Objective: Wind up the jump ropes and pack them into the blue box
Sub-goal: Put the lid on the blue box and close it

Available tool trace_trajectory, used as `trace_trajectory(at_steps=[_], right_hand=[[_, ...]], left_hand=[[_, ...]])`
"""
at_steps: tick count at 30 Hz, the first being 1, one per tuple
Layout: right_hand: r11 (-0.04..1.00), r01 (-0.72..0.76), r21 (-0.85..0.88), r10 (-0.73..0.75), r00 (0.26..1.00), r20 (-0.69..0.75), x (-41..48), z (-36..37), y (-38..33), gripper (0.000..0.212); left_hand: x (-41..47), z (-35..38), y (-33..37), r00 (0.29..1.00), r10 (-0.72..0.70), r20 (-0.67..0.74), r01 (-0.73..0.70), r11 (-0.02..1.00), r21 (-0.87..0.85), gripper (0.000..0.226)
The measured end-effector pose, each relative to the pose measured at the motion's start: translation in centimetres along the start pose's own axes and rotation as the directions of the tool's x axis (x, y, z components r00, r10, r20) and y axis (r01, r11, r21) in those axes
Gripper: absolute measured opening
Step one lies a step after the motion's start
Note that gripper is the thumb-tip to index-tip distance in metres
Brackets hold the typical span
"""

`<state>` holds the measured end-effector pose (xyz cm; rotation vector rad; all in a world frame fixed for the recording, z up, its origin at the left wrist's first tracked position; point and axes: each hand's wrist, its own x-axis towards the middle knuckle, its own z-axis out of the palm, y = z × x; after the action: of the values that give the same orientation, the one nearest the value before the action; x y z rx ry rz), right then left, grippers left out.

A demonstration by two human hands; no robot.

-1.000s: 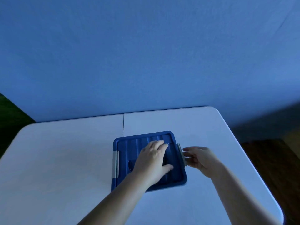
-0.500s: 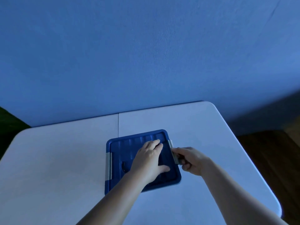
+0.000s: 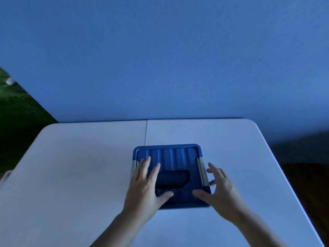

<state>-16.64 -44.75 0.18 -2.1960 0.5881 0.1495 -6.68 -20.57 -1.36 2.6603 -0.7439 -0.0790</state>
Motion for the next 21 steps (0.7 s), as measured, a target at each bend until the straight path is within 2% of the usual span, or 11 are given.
trace_trajectory(at_steps=[3,6,10,16,21], right_hand=[[0.978,0.170,-0.125,-0.161,0.984,0.083,-1.5,0.8,-0.5,0.114],[0.959,0.207,-0.194,-0.202,0.978,0.046,-1.7,1.6,-1.4,0.116],[0.943,0.116,-0.311,-0.099,0.993,0.071,-0.9,1.9,-2.4,0.118],[0.931,0.116,-0.346,-0.099,0.993,0.067,3.6,2.7,-5.0,0.114],[0.911,0.144,-0.387,-0.127,0.989,0.070,10.3,3.3,-8.5,0.087]], left_hand=[[-3.0,-0.6,-3.1,0.992,-0.117,0.047,0.118,0.993,-0.018,0.124],[-3.9,-1.6,-4.2,0.973,-0.164,0.161,0.178,0.981,-0.075,0.142],[-3.0,-2.6,-4.4,0.963,-0.150,0.223,0.179,0.977,-0.118,0.146],[1.4,-3.5,-7.3,0.957,-0.126,0.262,0.157,0.982,-0.103,0.141],[8.1,-4.6,-10.6,0.958,-0.146,0.247,0.175,0.979,-0.100,0.138]])
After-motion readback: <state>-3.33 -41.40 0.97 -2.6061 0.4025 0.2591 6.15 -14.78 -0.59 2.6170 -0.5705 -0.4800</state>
